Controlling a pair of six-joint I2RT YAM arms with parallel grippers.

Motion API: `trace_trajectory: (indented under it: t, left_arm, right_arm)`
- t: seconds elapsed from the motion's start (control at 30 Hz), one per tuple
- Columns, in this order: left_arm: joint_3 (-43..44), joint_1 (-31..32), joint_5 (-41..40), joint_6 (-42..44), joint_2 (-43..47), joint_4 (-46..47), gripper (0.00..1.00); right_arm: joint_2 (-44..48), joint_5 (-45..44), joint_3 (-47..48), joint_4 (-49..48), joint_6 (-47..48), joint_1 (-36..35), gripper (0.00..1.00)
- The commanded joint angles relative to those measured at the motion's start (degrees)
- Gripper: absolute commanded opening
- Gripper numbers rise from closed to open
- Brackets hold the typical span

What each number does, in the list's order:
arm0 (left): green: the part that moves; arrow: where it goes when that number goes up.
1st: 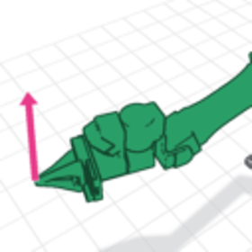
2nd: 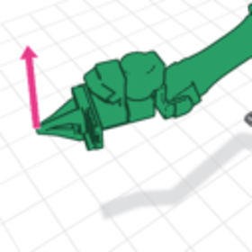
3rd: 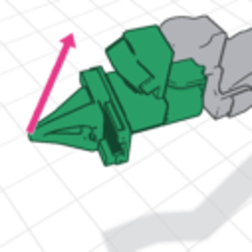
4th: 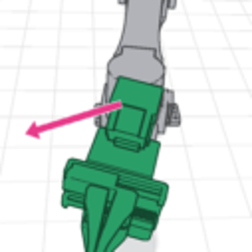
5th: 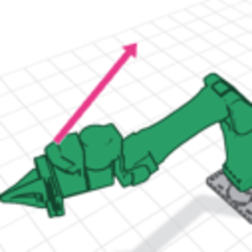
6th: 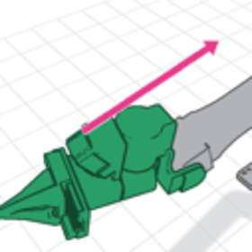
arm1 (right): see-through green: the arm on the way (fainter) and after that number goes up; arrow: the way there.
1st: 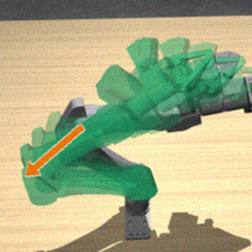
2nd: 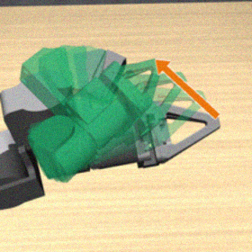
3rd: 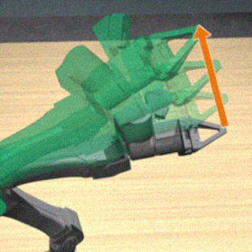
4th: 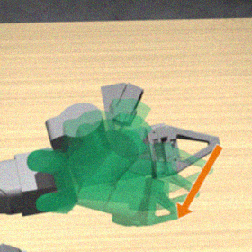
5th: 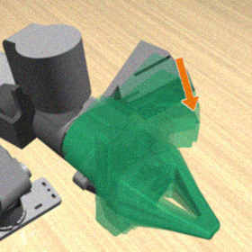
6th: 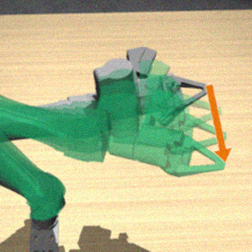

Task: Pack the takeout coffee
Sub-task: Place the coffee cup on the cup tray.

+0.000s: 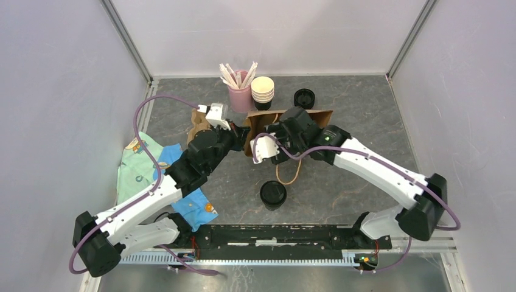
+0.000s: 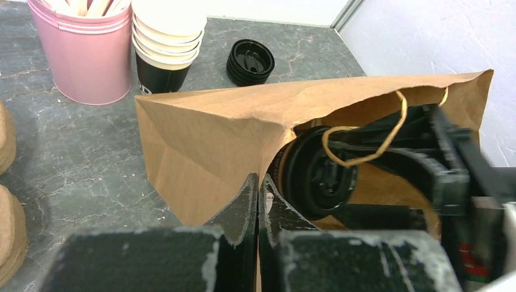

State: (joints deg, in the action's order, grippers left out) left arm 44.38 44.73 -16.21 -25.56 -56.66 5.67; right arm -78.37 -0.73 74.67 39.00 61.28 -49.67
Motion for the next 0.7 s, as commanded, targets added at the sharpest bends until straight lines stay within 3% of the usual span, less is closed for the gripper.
trace_trajectory:
  t: [0.0,0.23,0.53,0.67]
  left_arm:
    - [-0.68,-0.08,1.21,-2.0,2.18,2.15,0.02]
    - [-3.78,-0.08,0.67,-1.51,4.19,2.63,0.02]
    - [-6.15,-0.08,-0.81,-2.63,6.58,1.89,0.02]
    - [-6.08,-0.1,0.8,-3.77,6.46,1.97,0.02]
  right_arm:
    - [-2.28,4.84,2.58,-4.2,2.43,0.57,0.0]
    - [-3.93,4.78,1.85,-4.39,4.82,2.95,0.0]
    - [0.93,1.32,-3.73,-1.6,3.92,5.73,0.0]
    - [-1.85,4.67,2.13,4.16,1.41,5.64,0.0]
